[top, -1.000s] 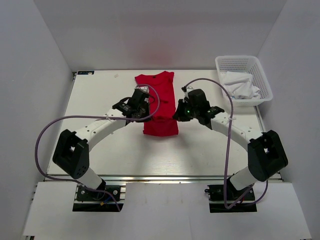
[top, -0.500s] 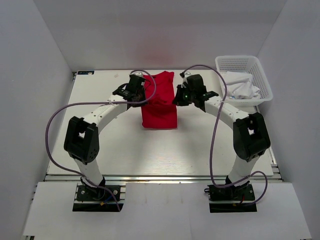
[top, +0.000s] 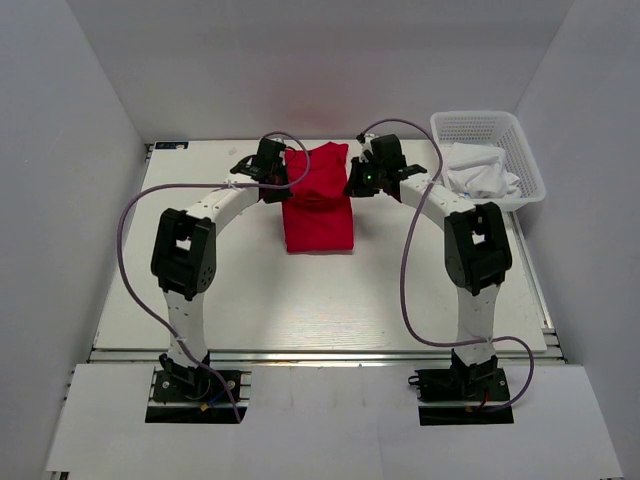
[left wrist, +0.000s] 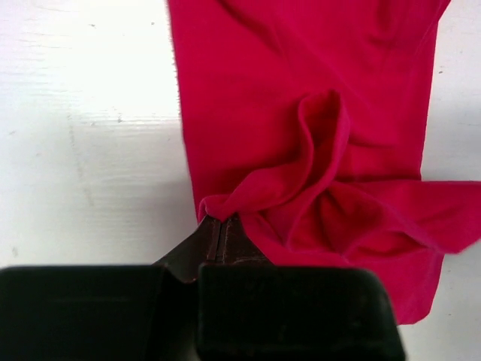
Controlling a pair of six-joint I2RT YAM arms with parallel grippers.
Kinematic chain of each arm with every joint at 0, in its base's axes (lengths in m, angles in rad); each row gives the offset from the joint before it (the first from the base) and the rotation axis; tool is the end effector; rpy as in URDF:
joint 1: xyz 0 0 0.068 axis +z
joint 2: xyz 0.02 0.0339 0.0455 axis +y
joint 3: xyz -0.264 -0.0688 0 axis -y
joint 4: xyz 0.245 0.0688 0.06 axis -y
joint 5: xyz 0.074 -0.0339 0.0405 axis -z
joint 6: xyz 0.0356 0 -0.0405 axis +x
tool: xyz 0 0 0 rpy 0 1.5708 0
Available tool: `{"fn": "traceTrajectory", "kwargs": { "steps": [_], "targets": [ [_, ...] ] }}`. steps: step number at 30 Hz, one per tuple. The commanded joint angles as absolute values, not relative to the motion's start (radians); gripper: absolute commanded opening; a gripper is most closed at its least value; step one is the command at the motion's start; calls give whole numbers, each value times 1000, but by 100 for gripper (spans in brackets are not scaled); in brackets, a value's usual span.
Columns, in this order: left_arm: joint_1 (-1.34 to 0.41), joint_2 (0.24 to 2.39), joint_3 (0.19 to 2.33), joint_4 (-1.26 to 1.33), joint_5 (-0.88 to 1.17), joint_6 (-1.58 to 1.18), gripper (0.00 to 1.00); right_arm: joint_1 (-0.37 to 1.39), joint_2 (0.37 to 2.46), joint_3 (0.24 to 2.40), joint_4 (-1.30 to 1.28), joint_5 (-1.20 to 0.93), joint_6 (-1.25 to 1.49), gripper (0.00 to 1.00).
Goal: Fold and stack the t-shirts
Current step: Fold the folded rectangular tshirt in 1/3 of the way
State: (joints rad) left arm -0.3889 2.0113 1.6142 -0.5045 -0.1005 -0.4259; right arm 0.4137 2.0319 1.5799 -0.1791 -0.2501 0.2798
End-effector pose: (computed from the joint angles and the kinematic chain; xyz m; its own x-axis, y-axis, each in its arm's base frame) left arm 0.4174 -0.1672 0.2271 -0.7930 -0.1193 -0.5974 -0.0087 0.9828 -0.1846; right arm 0.4283 0.1977 0.2329 -0.6773 -0.0052 -0.7356 -0.4010 0.8409 0.3633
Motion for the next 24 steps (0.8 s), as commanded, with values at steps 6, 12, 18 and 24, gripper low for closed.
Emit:
{"fn": "traceTrajectory", "kwargs": {
  "steps": [6, 12, 18, 24],
  "targets": [
    [-348, 2117, 1765, -528, -64, -417, 24, 388, 2175, 1742, -212, -285, 273, 1],
    [-325, 2128, 1849, -588, -25, -417, 99, 379, 2195, 1847, -305, -313, 226, 84],
    [-325, 1875, 1533, -454, 0, -428, 99, 402, 2019, 1587, -220, -362, 201, 90],
    [-325, 1616, 1202, -463, -49, -460, 99, 477, 1971, 1517, -172, -504, 143, 90]
  ]
}}
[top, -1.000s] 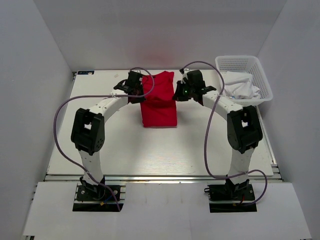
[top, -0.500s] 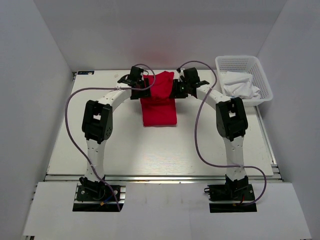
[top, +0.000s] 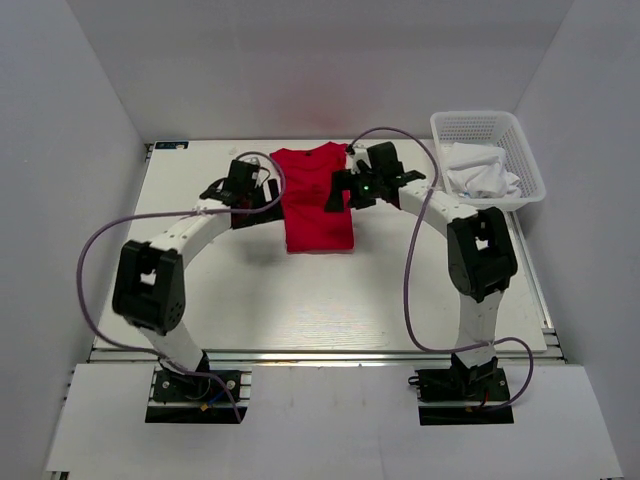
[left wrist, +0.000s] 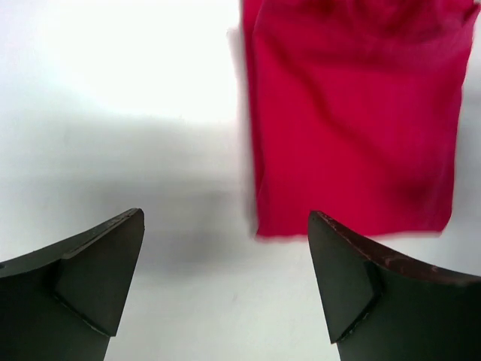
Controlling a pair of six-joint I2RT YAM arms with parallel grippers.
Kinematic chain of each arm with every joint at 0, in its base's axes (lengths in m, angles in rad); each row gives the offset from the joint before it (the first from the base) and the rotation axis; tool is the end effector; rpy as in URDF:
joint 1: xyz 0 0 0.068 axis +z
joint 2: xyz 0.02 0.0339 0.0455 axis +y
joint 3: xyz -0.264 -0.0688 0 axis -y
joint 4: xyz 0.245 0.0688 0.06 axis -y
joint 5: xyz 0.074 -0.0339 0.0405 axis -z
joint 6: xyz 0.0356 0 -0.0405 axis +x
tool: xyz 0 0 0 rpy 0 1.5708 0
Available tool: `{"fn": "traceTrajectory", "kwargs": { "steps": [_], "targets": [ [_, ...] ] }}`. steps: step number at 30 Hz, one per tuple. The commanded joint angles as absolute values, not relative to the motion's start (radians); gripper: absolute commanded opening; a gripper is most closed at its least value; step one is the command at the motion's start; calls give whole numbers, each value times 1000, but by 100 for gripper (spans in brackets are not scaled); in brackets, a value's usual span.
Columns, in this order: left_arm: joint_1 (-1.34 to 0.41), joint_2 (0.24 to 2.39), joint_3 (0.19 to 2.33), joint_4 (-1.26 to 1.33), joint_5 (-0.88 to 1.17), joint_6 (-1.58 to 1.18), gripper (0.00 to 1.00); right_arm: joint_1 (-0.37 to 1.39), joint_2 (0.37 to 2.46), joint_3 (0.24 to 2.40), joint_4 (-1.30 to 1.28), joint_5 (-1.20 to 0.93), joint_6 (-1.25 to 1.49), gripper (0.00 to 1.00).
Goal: Fold and stack the t-shirts
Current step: Fold the folded rectangular tshirt in 1/3 of the way, then grab one side of the 2/3 rectangular tshirt with both arms
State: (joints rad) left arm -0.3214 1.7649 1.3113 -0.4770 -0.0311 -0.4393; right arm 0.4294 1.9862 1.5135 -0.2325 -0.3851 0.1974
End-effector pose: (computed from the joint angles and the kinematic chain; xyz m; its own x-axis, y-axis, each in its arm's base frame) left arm 0.3636 -0.1199 0.2312 -0.8155 -0.1765 -0.5512 -0.0538 0.9713 -0.2315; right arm 0.4067 0.2009 0.2276 -0.7046 -0.1227 -0.6989 -0.5178 0.7624 0.3881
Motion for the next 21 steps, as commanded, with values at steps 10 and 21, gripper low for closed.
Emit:
{"fn": "traceTrajectory", "kwargs": {
  "steps": [10, 21],
  "targets": [
    [-336, 1330, 891, -476, -34, -480, 99, 549, 2264, 1804, -77, -606, 219, 90],
    [-336, 1350, 933, -477, 23, -460, 99, 519, 2520, 2108, 159, -518, 364, 90]
  ]
}}
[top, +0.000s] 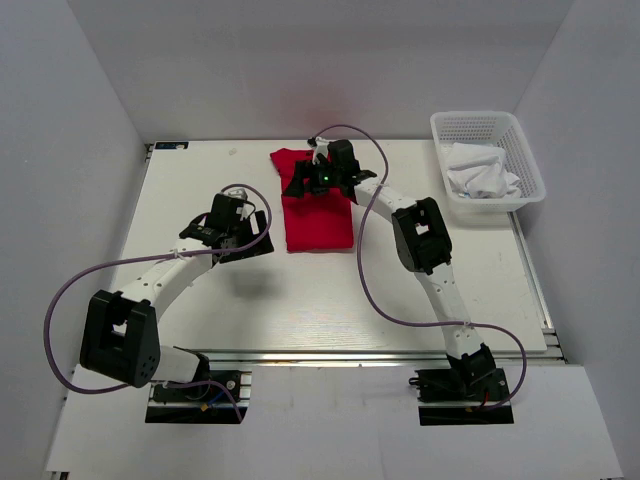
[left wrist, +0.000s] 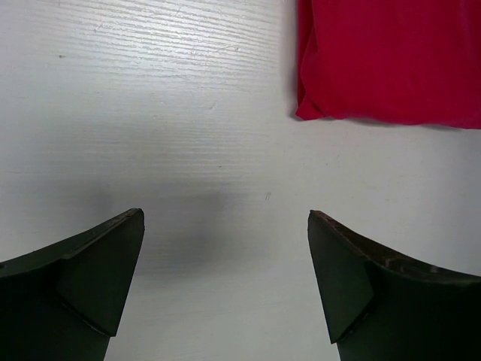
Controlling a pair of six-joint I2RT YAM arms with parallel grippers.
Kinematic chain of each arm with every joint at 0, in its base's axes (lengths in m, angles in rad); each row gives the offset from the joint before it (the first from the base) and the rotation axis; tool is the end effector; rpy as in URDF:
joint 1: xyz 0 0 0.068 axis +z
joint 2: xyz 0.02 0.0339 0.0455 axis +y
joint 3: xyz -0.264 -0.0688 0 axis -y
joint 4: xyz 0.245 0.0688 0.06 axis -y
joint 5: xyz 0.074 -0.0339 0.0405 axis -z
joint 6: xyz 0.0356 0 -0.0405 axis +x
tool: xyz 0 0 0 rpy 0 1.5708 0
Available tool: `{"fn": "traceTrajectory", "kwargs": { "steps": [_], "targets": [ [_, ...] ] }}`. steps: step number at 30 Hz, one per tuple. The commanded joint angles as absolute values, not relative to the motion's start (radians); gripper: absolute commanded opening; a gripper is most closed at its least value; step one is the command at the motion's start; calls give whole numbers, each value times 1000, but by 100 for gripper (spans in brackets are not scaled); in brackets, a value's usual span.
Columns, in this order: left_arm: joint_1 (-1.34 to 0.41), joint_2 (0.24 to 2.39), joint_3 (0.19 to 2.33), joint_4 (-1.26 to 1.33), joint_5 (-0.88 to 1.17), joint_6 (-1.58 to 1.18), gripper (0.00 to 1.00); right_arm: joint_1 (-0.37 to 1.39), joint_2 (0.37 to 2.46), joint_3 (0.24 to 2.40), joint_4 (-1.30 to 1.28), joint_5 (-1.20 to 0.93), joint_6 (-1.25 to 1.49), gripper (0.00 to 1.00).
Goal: Fold and stack the t-shirts
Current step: Grab one side of the 2/3 rectangular tshirt with both arms
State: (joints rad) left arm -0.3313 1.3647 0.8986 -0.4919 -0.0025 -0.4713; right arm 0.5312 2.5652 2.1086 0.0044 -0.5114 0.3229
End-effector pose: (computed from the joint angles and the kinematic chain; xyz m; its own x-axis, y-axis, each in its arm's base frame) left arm 0.2599 -0.0893 0.2258 -0.8363 -0.1925 -0.5134 -0.0626 0.9638 -0.2593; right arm 0.4931 0.3099 0.1573 -0.6179 -0.0421 -0.7851 -0.6593 0.5718 0.4882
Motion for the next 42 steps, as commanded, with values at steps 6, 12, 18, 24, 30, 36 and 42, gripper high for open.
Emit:
{"fn": "traceTrajectory", "kwargs": {
  "steps": [6, 12, 18, 24, 30, 36, 42],
  "targets": [
    [-345, 1407, 952, -399, 95, -427, 99, 514, 2309, 1901, 186, -517, 305, 90],
    [-364, 1538, 994, -353, 184, -385, 99, 480, 1956, 1452, 213, -351, 319, 90],
    [-394, 1634, 1026, -310, 273, -327, 98, 408, 1794, 1244, 60, -320, 305, 90],
    [-403, 1703, 1045, -285, 261, -298, 77, 388, 1763, 1129, -52, -386, 250, 90],
    [-403, 1741, 1032, -235, 241, -298, 61, 388, 1822, 1109, -46, -459, 235, 90],
    [-403, 1816, 1054, -206, 273, -279, 39, 390, 1905, 1140, -31, -503, 241, 73],
    [-403, 1842, 1075, -178, 319, -279, 0, 388, 1951, 1154, 20, -502, 247, 49]
  ]
}}
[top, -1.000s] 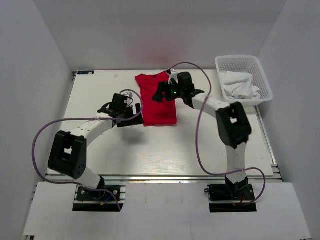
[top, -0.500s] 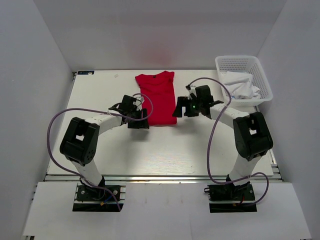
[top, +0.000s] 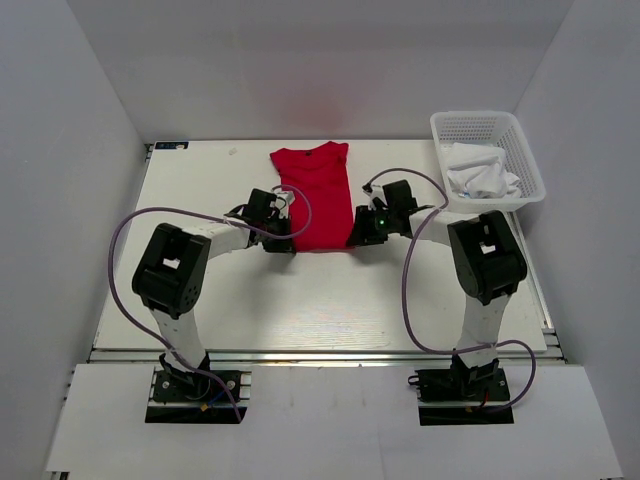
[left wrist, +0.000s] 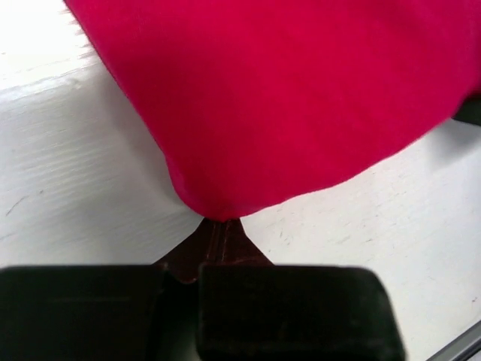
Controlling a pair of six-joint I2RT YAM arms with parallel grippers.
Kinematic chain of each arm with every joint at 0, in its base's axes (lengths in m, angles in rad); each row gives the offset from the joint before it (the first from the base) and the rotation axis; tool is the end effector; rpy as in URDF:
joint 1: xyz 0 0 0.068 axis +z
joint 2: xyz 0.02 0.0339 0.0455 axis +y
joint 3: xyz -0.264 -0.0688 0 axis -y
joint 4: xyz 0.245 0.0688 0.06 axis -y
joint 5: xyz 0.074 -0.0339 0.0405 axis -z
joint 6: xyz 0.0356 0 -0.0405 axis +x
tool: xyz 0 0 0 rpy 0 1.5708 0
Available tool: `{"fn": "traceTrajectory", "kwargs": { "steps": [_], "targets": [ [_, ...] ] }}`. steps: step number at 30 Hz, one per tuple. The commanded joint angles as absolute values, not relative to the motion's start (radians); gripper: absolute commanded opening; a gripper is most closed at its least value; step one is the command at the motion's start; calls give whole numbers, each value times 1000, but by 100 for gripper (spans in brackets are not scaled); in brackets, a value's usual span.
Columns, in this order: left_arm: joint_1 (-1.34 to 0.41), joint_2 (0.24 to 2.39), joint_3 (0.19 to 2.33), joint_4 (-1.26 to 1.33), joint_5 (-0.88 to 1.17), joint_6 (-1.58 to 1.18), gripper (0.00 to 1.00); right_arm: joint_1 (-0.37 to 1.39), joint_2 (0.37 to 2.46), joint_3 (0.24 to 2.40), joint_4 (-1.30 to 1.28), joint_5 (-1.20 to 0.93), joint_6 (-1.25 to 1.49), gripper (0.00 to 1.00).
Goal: Fold and stack the t-shirts
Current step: Grab one side of the 2/3 rectangular tshirt with both arms, then fold the long partially folded tshirt into a neat square
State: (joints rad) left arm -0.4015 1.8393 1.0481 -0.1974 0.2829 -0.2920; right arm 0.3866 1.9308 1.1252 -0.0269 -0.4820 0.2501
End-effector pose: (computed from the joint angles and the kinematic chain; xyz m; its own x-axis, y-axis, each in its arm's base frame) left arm 0.3316 -0.1516 0.1456 -0.8850 0.0754 -0.4595 0.2734 0.8830 -0.3816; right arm 0.3615 0.1650 0.1474 -0.8179 -0.0962 -0.5672 -0.4341 0.7502 0.4988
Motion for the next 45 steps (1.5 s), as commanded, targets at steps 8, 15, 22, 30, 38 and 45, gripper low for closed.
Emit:
{"fn": "traceTrajectory", "kwargs": {
  "steps": [8, 15, 22, 30, 38, 45],
  "targets": [
    [-403, 1766, 1007, -123, 385, -281, 0, 391, 1925, 1149, 2, -508, 226, 0],
    [-413, 1517, 851, -142, 508, -347, 0, 397, 1665, 1003, -110, -531, 196, 0],
    [-422, 1238, 822, -335, 570, -400, 0, 397, 1370, 943, -342, -587, 153, 0],
    [-431, 1123, 883, -457, 637, -431, 0, 397, 1212, 1034, -440, -660, 160, 0],
    [-422, 1180, 976, -408, 485, -462, 0, 391, 1328, 1147, -413, -592, 192, 0],
    [-410, 1343, 1101, -370, 338, -494, 0, 382, 1472, 1278, -397, -483, 209, 0]
  ]
}}
